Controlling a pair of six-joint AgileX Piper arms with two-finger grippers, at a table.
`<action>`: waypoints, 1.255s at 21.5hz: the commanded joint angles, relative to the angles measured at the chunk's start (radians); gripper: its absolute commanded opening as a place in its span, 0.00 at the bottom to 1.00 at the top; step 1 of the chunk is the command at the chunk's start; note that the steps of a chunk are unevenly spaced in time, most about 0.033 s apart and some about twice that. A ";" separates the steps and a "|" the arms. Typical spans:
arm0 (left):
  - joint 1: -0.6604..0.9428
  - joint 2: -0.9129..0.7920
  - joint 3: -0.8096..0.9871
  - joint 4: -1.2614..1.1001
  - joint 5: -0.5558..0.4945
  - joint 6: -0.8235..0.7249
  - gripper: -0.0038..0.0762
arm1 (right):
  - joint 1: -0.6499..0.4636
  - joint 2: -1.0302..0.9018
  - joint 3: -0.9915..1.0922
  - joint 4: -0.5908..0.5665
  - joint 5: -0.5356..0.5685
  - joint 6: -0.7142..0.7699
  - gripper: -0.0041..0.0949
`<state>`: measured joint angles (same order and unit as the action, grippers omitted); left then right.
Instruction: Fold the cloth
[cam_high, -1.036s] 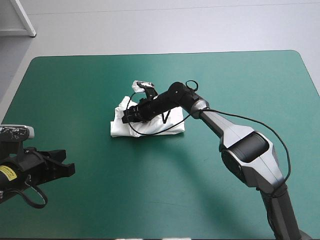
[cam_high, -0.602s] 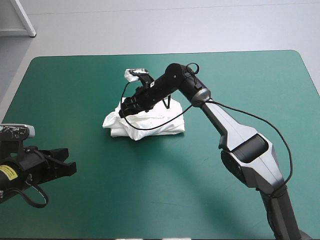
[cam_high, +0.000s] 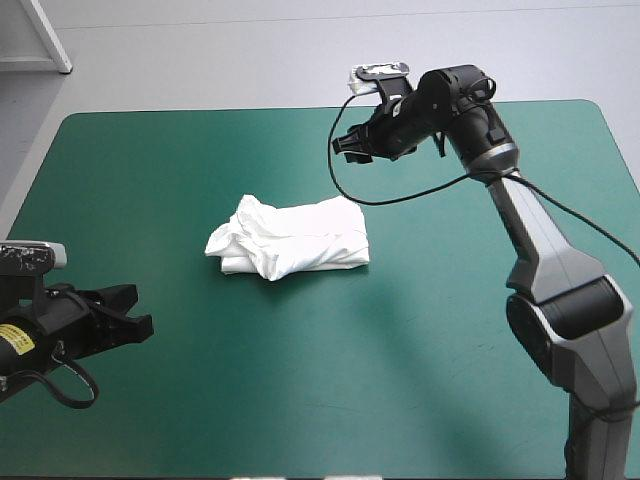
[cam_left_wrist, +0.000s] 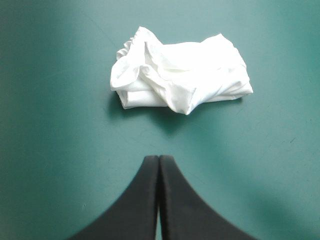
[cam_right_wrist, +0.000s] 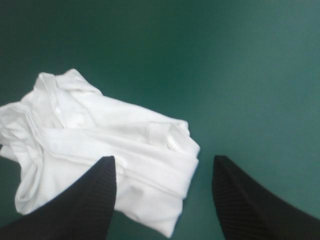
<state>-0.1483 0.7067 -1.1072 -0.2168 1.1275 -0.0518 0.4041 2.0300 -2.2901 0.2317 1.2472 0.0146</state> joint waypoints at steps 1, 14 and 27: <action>0.000 0.009 -0.022 -0.013 -0.086 -0.001 0.04 | -0.017 -0.169 0.162 -0.024 0.002 -0.015 0.58; 0.000 0.019 -0.022 -0.022 -0.094 0.003 0.04 | -0.033 -0.026 0.522 0.265 -0.298 -0.070 0.58; 0.000 0.029 -0.022 -0.015 -0.096 0.025 0.04 | -0.033 0.050 0.518 0.307 -0.297 -0.112 0.03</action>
<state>-0.1480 0.7268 -1.1069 -0.2167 1.0934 -0.0287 0.3743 2.1403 -1.7470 0.5490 0.9314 -0.0867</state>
